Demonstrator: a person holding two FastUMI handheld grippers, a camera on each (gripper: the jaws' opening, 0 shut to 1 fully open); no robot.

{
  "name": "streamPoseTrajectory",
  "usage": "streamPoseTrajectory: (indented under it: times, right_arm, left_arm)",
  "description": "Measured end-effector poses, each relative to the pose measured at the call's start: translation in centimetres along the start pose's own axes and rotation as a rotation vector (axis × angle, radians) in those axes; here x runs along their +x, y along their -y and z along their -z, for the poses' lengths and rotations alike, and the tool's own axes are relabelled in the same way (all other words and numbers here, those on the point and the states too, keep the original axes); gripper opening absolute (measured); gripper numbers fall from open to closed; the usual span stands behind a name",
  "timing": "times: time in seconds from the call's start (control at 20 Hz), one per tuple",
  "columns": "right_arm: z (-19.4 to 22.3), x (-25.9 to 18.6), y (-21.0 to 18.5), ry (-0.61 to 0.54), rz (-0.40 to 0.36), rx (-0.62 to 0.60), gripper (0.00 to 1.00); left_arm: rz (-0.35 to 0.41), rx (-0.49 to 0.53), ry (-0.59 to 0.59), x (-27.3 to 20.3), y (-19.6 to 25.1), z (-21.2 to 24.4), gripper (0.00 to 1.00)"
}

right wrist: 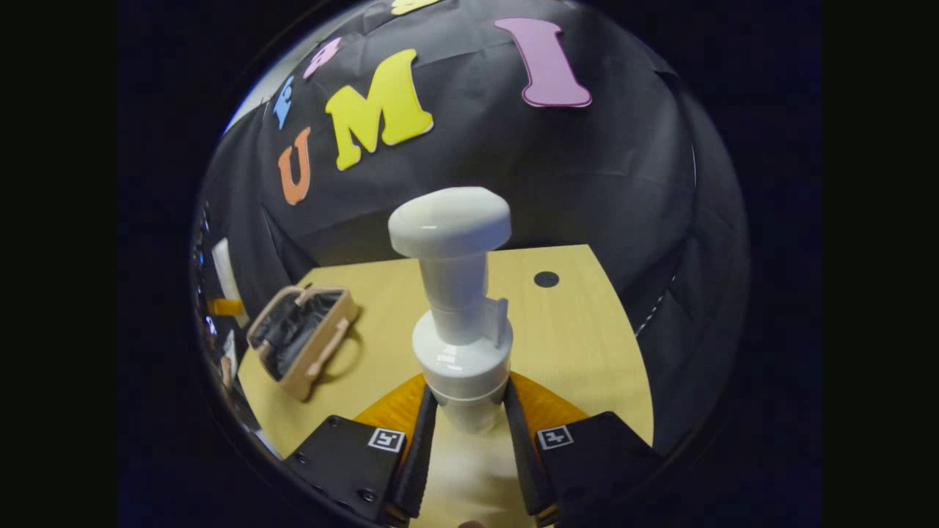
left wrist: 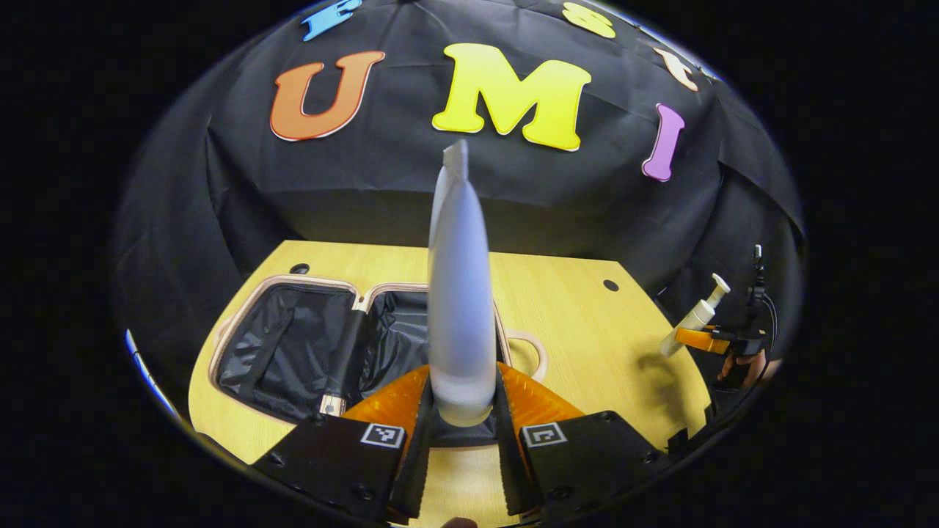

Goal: First open the suitcase, pack the skin care products into it, and then close the suitcase.

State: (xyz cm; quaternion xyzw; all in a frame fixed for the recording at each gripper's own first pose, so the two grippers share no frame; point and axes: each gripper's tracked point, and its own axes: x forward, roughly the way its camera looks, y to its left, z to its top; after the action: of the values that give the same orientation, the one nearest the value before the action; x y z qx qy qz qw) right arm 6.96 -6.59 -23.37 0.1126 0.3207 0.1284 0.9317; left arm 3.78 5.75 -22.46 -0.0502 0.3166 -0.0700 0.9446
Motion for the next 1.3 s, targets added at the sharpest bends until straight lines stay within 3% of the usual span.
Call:
streamPoseTrajectory:
  times: [0.25,0.45,0.55,0.8,1.0,1.05,1.1,1.3]
  right_arm:
    - [-2.2,-5.1,-5.1,0.053,-0.002,0.041,0.48]
    - [-2.6,-7.9,-8.0,0.075,0.022,0.058,0.48]
    - [-2.6,-9.1,-8.9,0.081,0.041,0.068,0.48]
    - [-2.0,-11.6,-10.3,0.084,0.068,0.059,0.48]
    - [-1.7,-11.7,-11.4,0.071,0.059,0.045,0.48]
    - [-1.8,-11.8,-12.0,0.073,0.051,0.035,0.48]
    - [-2.1,-11.9,-12.6,0.076,0.040,0.026,0.48]
    - [-2.5,-11.0,-15.6,0.047,-0.026,-0.026,0.48]
  left_arm:
    - [0.166,-0.034,-0.200,4.8,-3.9,2.5,0.44]
    - [0.313,-0.136,-0.353,8.5,-4.7,5.7,0.43]
    - [0.338,-0.188,-0.426,9.9,-5.1,7.2,0.43]
    - [0.239,-0.206,-0.646,11.1,-6.9,10.5,0.42]
    - [0.168,-0.122,-0.779,11.5,-7.6,11.8,0.42]
    - [0.154,-0.123,-0.808,11.5,-7.5,12.0,0.50]
    - [0.126,-0.113,-0.840,11.5,-7.8,12.4,0.42]
    - [0.070,-0.092,-0.881,11.8,-8.4,13.0,0.45]
